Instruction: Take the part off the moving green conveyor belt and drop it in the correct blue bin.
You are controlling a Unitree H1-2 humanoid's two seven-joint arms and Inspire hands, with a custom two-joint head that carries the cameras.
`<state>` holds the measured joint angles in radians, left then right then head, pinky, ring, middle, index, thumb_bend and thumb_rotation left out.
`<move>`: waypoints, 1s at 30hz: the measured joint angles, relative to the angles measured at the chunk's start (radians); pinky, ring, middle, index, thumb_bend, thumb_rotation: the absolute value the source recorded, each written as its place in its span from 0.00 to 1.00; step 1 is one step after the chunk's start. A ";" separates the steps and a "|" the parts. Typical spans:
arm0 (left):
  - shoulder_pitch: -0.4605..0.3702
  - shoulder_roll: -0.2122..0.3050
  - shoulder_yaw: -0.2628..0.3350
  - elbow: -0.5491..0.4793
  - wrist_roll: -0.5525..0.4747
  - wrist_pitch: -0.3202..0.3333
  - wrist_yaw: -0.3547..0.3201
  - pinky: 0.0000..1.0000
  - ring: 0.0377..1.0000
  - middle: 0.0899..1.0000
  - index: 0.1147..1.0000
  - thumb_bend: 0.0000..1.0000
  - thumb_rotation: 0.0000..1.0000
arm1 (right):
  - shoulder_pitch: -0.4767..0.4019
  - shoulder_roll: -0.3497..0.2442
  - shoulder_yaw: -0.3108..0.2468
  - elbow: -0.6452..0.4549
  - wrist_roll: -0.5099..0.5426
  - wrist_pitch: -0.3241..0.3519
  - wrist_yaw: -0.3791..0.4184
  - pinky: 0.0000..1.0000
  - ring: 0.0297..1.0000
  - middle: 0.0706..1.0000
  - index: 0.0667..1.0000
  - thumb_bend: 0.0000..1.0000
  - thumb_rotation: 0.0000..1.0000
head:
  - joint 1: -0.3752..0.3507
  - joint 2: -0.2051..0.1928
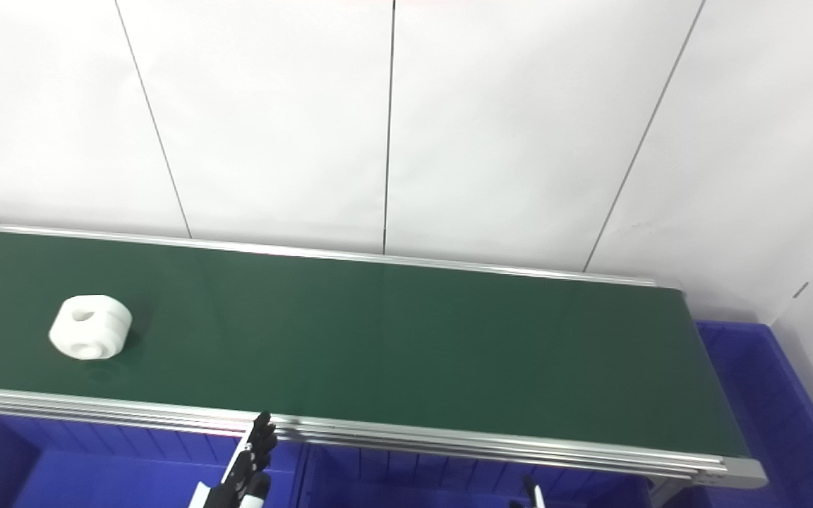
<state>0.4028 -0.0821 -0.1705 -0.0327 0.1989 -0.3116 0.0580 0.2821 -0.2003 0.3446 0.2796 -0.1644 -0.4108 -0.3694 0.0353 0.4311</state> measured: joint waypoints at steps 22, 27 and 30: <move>-0.447 0.433 0.100 -0.093 0.504 -0.027 -0.071 0.92 0.87 0.83 0.79 0.90 0.57 | -0.026 -0.024 0.017 0.034 0.037 -0.002 -0.006 0.86 0.92 1.00 1.00 0.70 1.00 | 0.084 0.002; -0.512 0.478 0.100 0.010 0.554 -0.013 -0.071 0.97 0.88 0.83 0.80 0.88 0.49 | -0.030 -0.025 0.016 0.034 0.051 -0.003 0.008 0.86 0.92 1.00 1.00 0.69 1.00 | 0.094 0.009; -0.570 0.510 0.105 0.088 0.572 -0.005 -0.056 0.95 0.88 0.83 0.80 0.86 0.51 | -0.032 -0.028 0.015 0.033 0.056 -0.003 0.015 0.87 0.92 1.00 1.00 0.69 1.00 | 0.098 0.011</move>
<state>-0.1671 0.4277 -0.0652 0.0554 0.7712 -0.3171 0.0016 0.2502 -0.2284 0.3591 0.3128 -0.1080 -0.4134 -0.3543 0.1335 0.4418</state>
